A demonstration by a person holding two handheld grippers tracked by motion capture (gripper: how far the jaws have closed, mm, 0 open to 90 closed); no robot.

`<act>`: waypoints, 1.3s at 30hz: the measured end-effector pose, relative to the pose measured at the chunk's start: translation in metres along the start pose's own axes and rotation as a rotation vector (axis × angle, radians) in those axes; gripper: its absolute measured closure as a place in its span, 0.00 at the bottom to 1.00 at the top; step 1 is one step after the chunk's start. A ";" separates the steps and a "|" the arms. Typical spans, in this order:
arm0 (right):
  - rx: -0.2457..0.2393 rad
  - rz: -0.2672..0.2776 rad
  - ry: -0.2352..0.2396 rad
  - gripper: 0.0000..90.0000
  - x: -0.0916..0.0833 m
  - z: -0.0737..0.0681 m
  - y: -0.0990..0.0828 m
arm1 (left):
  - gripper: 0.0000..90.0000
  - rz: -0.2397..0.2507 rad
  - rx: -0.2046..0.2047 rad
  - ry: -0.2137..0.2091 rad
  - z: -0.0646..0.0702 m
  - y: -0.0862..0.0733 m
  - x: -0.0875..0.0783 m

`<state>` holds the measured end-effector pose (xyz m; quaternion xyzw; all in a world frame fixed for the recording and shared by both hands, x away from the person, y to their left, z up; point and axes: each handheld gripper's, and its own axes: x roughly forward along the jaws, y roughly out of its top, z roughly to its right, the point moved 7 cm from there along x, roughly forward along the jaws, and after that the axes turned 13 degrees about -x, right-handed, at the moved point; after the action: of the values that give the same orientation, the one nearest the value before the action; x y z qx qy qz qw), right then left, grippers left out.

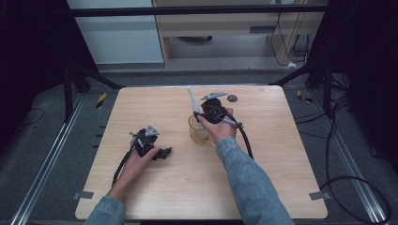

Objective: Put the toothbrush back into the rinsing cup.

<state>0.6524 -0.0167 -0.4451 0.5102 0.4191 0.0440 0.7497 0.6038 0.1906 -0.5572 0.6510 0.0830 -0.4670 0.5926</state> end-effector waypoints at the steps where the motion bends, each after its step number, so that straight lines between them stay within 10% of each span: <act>1: 0.000 0.000 0.000 0.61 0.000 0.000 0.000 | 0.00 0.000 0.000 0.000 0.000 0.000 0.000; 39: -0.018 0.019 -0.037 0.51 -0.046 0.012 -0.005 | 0.00 0.000 -0.001 0.000 0.000 0.000 0.000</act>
<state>0.6288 -0.0504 -0.4209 0.5082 0.3998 0.0456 0.7614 0.6038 0.1905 -0.5572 0.6508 0.0829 -0.4670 0.5929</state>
